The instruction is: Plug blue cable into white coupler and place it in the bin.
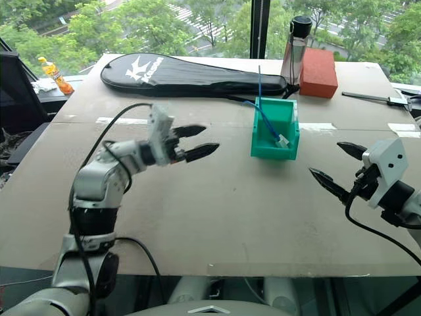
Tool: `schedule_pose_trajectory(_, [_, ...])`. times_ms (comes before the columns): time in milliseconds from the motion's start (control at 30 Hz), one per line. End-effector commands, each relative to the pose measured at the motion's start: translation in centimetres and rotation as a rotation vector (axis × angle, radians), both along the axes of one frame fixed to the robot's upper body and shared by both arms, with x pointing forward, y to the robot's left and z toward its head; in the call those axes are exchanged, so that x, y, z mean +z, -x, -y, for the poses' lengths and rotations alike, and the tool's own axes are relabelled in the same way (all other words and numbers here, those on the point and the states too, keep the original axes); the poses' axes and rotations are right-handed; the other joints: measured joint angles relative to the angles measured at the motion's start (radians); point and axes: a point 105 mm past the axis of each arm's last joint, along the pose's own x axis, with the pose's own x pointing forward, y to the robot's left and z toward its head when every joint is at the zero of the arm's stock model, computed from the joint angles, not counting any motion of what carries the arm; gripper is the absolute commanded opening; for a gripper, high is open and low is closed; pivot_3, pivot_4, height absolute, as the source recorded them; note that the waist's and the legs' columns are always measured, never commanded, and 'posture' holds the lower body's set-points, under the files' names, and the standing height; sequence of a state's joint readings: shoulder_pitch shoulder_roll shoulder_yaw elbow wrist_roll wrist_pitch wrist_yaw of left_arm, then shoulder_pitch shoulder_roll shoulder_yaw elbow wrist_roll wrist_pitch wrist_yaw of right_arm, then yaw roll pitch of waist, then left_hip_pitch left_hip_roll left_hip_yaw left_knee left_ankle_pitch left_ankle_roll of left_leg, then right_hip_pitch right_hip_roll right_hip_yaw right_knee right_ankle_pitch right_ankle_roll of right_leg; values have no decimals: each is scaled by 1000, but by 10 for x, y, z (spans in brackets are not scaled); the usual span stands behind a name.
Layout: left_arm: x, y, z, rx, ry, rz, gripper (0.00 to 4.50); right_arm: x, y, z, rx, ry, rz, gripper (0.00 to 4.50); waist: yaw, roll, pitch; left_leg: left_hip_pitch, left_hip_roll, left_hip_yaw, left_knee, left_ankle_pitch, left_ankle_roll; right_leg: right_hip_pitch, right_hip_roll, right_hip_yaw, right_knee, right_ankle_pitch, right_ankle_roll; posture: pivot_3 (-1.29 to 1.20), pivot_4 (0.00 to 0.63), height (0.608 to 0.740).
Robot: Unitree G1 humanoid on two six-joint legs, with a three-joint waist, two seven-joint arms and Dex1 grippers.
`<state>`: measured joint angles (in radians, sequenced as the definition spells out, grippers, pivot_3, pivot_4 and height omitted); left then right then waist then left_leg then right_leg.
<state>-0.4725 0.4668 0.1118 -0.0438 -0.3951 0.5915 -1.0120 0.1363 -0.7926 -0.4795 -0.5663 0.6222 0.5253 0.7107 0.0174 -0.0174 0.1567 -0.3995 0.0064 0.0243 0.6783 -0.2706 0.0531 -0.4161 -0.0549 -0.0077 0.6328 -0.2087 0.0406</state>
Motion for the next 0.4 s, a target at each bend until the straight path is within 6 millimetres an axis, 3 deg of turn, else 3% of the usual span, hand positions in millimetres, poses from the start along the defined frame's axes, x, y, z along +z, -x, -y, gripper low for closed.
schedule_pose_trajectory(33, [-1, 16, -23, -2, -16, 73, 4500, 11, 10, 12, 3, 50, -1, 4478, 2, 0, 0, 0, 0, 0, 1, 0, 0, 0, 1, -1, 0, 0, 0, 0, 150, 740])
schedule_pose_trajectory(100, [-15, 27, -42, 32, -57, 59, 4500, 9, 17, 21, -1, 86, -36, 4478, -1, 0, 0, 1, -1, 0, 1, 0, 0, 2, 0, -1, -1, 0, 0, 0, 150, 740])
schedule_pose_trajectory(233, [-31, 44, -61, 69, -115, 38, 4500, 6, 26, 36, 14, 138, -95, 4478, -2, 0, 0, 1, 0, 0, 1, 0, 1, 2, -1, -1, -1, 0, 0, 0, 150, 740])
schedule_pose_trajectory(400, [-40, 60, -69, 69, -123, -5, 4500, -1, 34, 44, 61, 134, -171, 4478, -2, 0, 0, 2, 1, -1, 1, 0, 0, 2, -3, -2, -2, 0, 0, 0, 150, 740])
